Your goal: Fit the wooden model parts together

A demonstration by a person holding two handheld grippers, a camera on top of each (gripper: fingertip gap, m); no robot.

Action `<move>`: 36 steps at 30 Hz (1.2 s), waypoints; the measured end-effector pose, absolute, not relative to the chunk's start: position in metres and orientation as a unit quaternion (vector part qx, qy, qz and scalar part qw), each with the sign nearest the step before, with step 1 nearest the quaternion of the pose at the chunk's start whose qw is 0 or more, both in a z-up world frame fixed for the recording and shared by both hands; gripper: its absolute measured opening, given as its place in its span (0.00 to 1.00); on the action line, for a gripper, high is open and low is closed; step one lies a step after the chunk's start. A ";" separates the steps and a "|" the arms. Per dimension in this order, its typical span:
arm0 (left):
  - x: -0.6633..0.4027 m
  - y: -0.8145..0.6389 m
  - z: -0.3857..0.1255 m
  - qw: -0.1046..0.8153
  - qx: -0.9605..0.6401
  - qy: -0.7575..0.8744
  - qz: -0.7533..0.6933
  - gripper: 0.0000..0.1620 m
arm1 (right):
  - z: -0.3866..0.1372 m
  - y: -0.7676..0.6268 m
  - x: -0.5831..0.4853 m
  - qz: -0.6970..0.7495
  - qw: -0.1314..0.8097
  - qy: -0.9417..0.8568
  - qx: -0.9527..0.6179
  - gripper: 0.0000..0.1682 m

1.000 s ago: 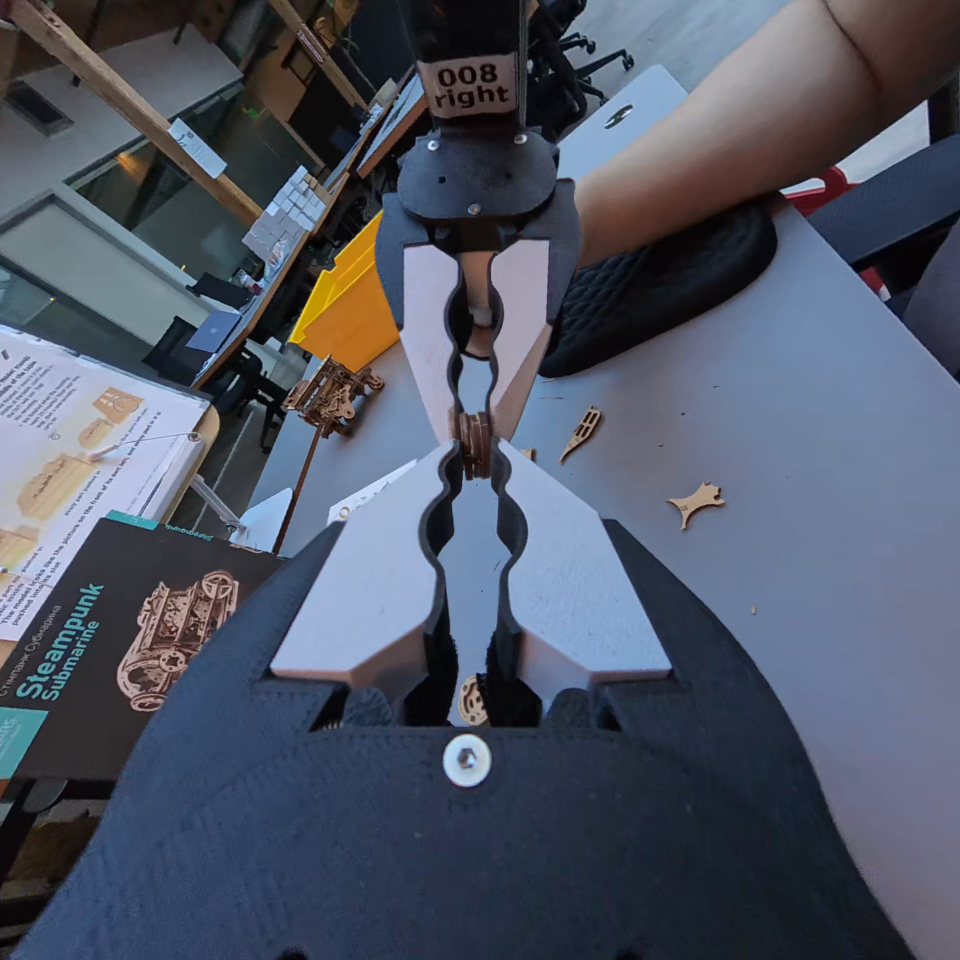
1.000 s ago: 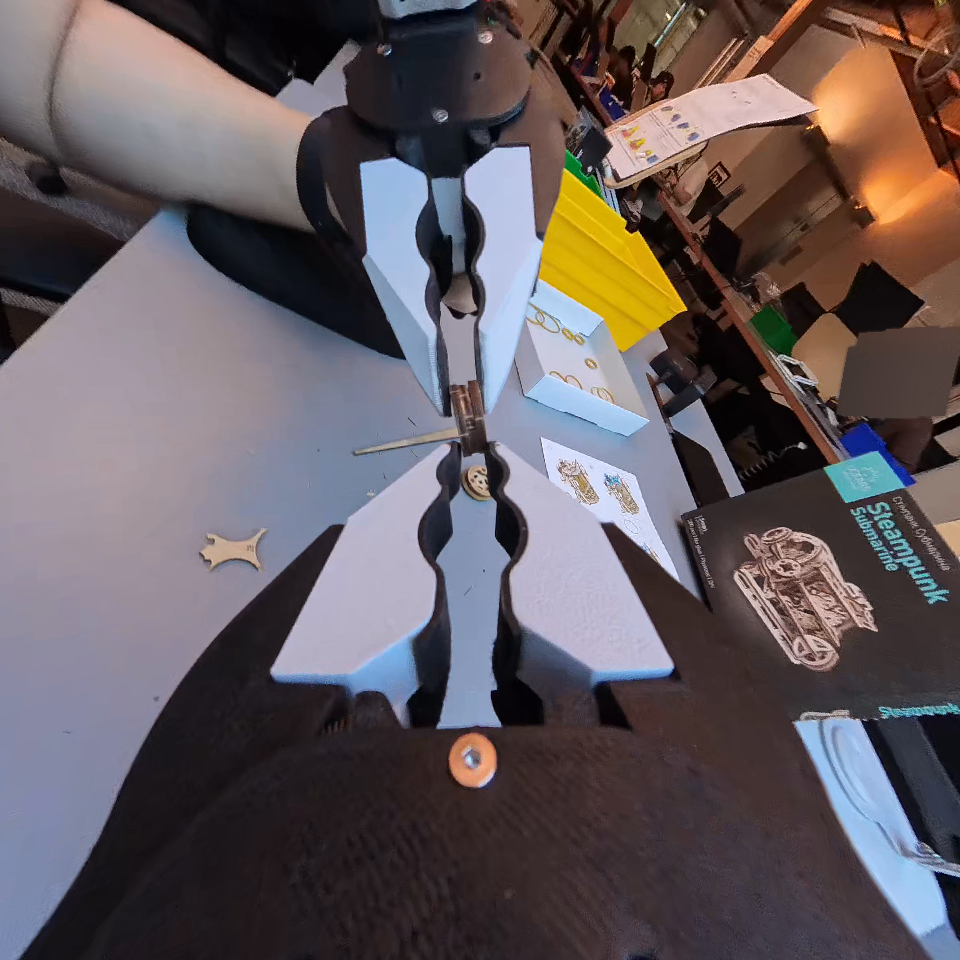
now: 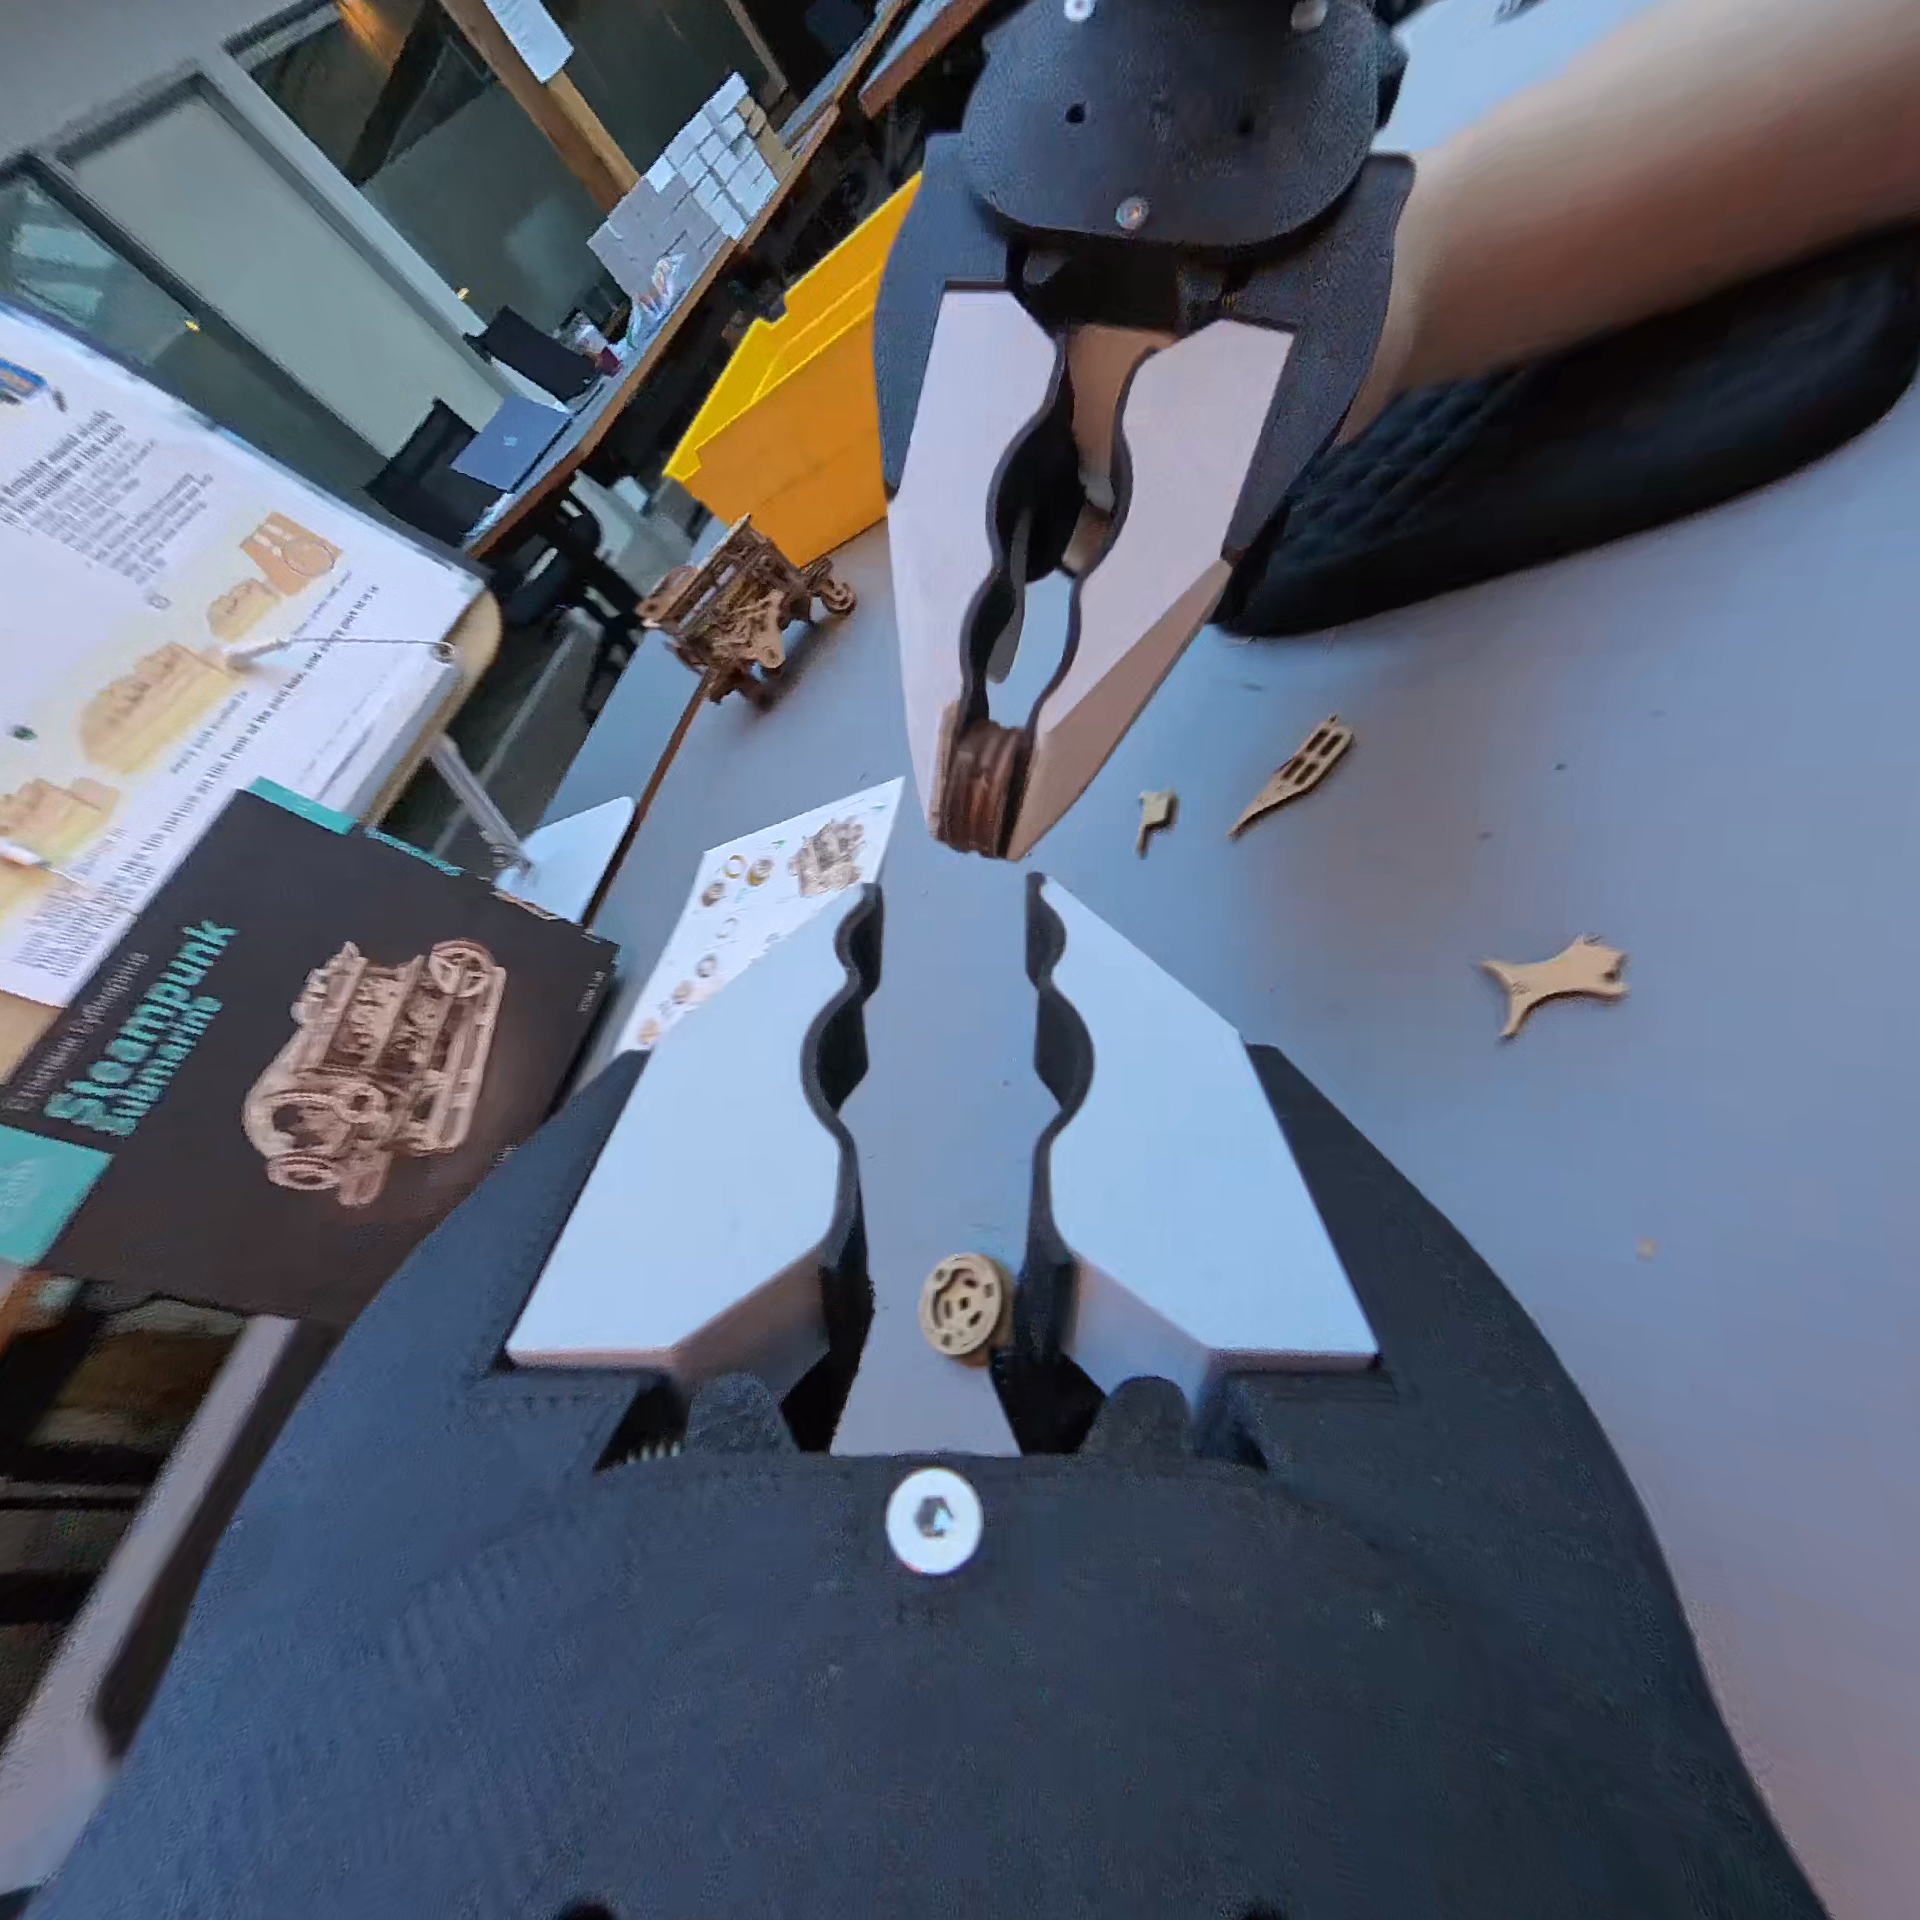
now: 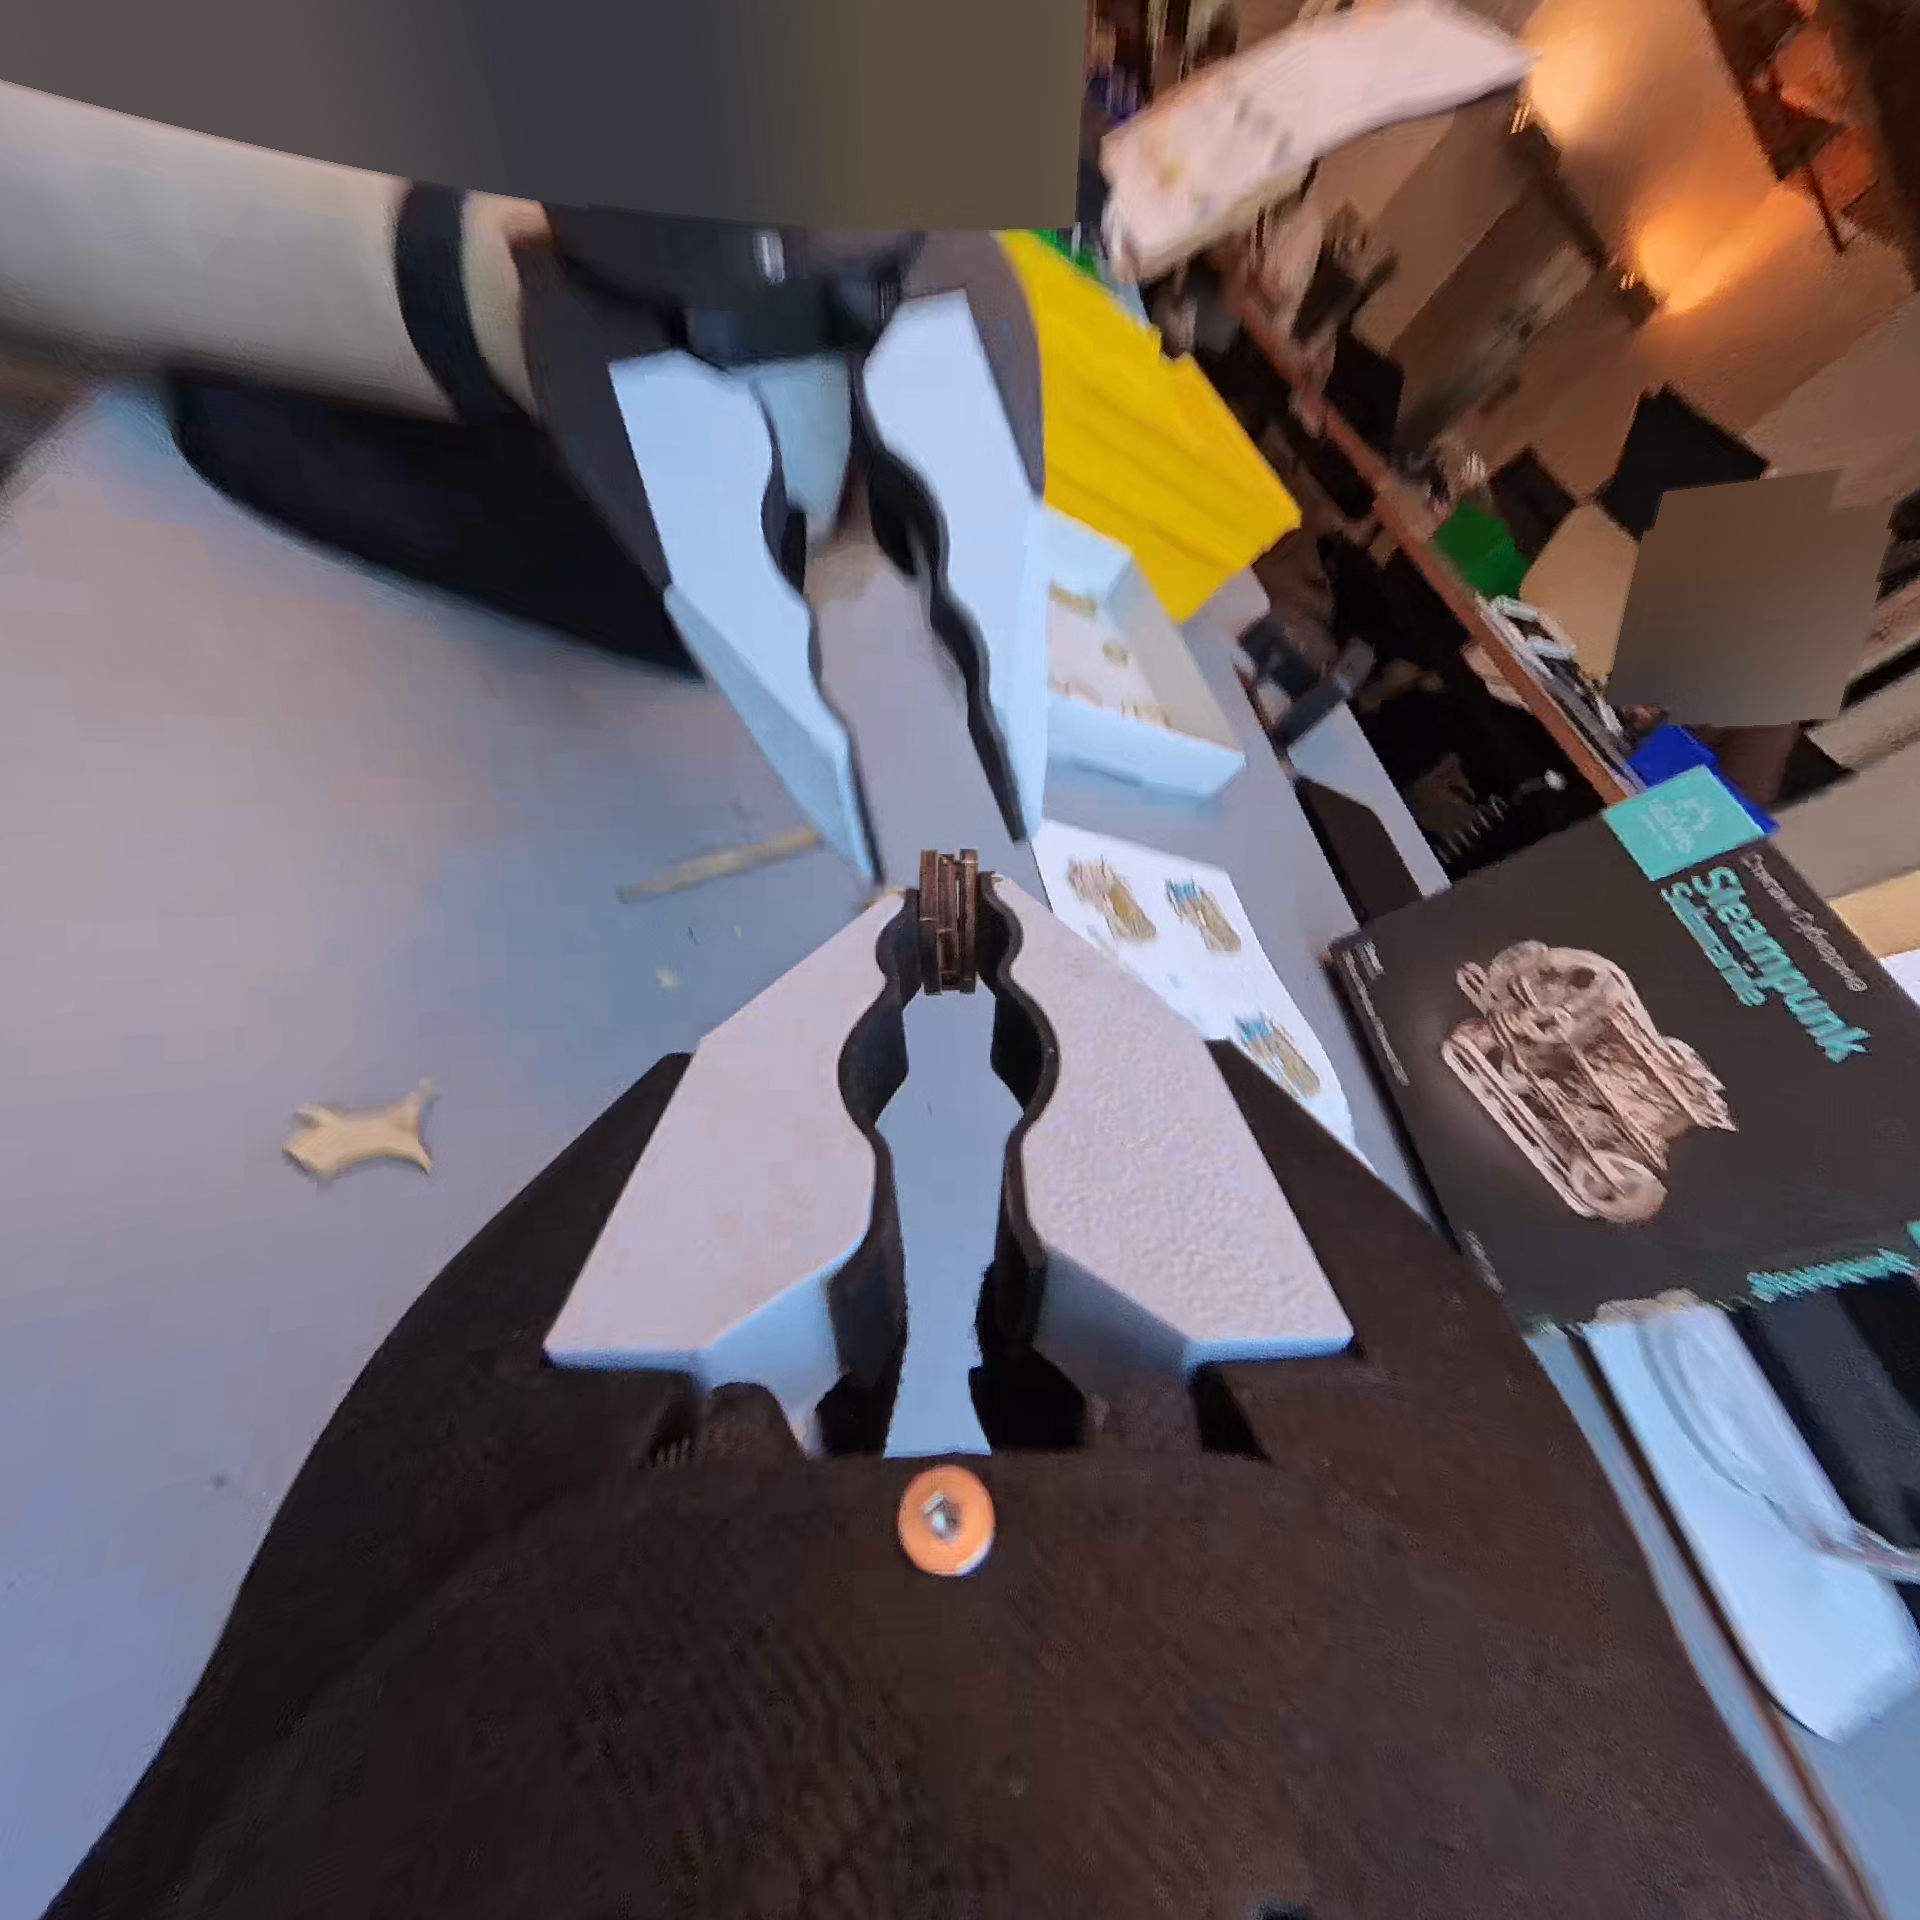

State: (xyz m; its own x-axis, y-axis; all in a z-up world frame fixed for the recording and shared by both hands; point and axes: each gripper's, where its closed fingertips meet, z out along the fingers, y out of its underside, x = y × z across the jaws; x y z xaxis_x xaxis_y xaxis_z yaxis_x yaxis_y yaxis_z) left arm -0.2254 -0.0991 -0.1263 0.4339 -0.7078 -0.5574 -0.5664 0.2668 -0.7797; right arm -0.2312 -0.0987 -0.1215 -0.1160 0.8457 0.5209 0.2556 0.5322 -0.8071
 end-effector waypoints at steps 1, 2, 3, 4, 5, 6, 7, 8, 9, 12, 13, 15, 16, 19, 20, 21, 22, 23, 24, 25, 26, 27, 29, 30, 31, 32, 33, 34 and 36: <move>-0.223 -0.101 -0.124 0.591 -0.612 0.516 -0.099 0.20 | -0.109 -0.105 -0.230 0.326 0.534 -0.674 -0.392 0.05; -0.219 -0.104 -0.120 0.589 -0.616 0.504 -0.137 0.22 | -0.096 -0.113 -0.228 0.384 0.530 -0.652 -0.383 0.05; -0.213 -0.110 -0.115 0.589 -0.613 0.495 -0.180 0.22 | -0.081 -0.124 -0.226 0.448 0.519 -0.628 -0.367 0.05; -0.207 -0.117 -0.108 0.592 -0.602 0.487 -0.222 0.20 | -0.066 -0.132 -0.222 0.503 0.511 -0.602 -0.351 0.04; -0.202 -0.122 -0.098 0.601 -0.589 0.476 -0.257 0.16 | -0.054 -0.137 -0.219 0.549 0.503 -0.576 -0.337 0.04; -0.198 -0.127 -0.088 0.612 -0.575 0.462 -0.284 0.13 | -0.047 -0.141 -0.217 0.586 0.490 -0.557 -0.327 0.04; -0.196 -0.130 -0.078 0.624 -0.561 0.448 -0.309 0.11 | -0.043 -0.144 -0.216 0.613 0.476 -0.543 -0.321 0.04; -0.194 -0.133 -0.068 0.634 -0.549 0.433 -0.331 0.09 | -0.041 -0.147 -0.217 0.633 0.465 -0.532 -0.316 0.04; -0.193 -0.136 -0.060 0.640 -0.539 0.424 -0.347 0.08 | -0.037 -0.149 -0.217 0.653 0.460 -0.516 -0.309 0.05; -0.192 -0.140 -0.050 0.660 -0.521 0.421 -0.341 0.03 | -0.026 -0.147 -0.215 0.694 0.449 -0.475 -0.300 0.05; -0.191 -0.141 -0.050 0.664 -0.517 0.428 -0.329 0.00 | -0.025 -0.146 -0.215 0.696 0.451 -0.471 -0.300 0.05; -0.190 -0.141 -0.049 0.672 -0.515 0.434 -0.307 0.00 | -0.025 -0.145 -0.214 0.699 0.449 -0.470 -0.298 0.05; -0.190 -0.140 -0.050 0.673 -0.518 0.436 -0.299 0.00 | -0.025 -0.145 -0.214 0.696 0.451 -0.472 -0.298 0.05; -0.189 -0.138 -0.051 0.677 -0.522 0.434 -0.283 0.03 | -0.027 -0.146 -0.212 0.684 0.460 -0.484 -0.292 0.05; -0.190 -0.138 -0.050 0.683 -0.520 0.432 -0.276 0.07 | -0.027 -0.148 -0.211 0.685 0.461 -0.485 -0.288 0.04; -0.190 -0.138 -0.049 0.685 -0.519 0.434 -0.270 0.08 | -0.026 -0.148 -0.211 0.686 0.461 -0.485 -0.286 0.05; -0.189 -0.140 -0.048 0.685 -0.516 0.440 -0.266 0.06 | -0.026 -0.149 -0.211 0.685 0.464 -0.485 -0.283 0.05; -0.189 -0.141 -0.048 0.687 -0.513 0.444 -0.262 0.04 | -0.025 -0.149 -0.210 0.685 0.467 -0.485 -0.280 0.05; -0.188 -0.141 -0.048 0.690 -0.511 0.446 -0.254 0.03 | -0.025 -0.149 -0.210 0.682 0.470 -0.486 -0.278 0.05; -0.188 -0.140 -0.048 0.693 -0.510 0.445 -0.247 0.04 | -0.024 -0.147 -0.210 0.681 0.472 -0.486 -0.279 0.05; -0.189 -0.139 -0.048 0.694 -0.511 0.445 -0.245 0.05 | -0.025 -0.146 -0.210 0.681 0.471 -0.485 -0.281 0.05; -0.189 -0.139 -0.049 0.692 -0.513 0.447 -0.241 0.06 | -0.026 -0.144 -0.211 0.678 0.471 -0.487 -0.285 0.05; -0.195 -0.138 -0.047 0.690 -0.517 0.449 -0.233 0.08 | -0.030 -0.139 -0.211 0.645 0.488 -0.513 -0.288 0.05; -0.199 -0.139 -0.043 0.693 -0.516 0.445 -0.234 0.08 | -0.035 -0.137 -0.211 0.609 0.506 -0.539 -0.287 0.05; -0.203 -0.140 -0.039 0.696 -0.514 0.443 -0.234 0.08 | -0.042 -0.134 -0.213 0.563 0.529 -0.567 -0.286 0.05; -0.206 -0.141 -0.035 0.698 -0.513 0.445 -0.227 0.09 | -0.047 -0.131 -0.213 0.520 0.548 -0.591 -0.283 0.05; -0.208 -0.141 -0.035 0.699 -0.510 0.456 -0.208 0.10 | -0.051 -0.131 -0.213 0.495 0.559 -0.605 -0.278 0.05; -0.207 -0.141 -0.037 0.696 -0.508 0.474 -0.182 0.10 | -0.052 -0.133 -0.213 0.487 0.559 -0.612 -0.276 0.05; -0.202 -0.140 -0.046 0.681 -0.508 0.509 -0.137 0.11 | -0.051 -0.135 -0.212 0.488 0.560 -0.612 -0.272 0.05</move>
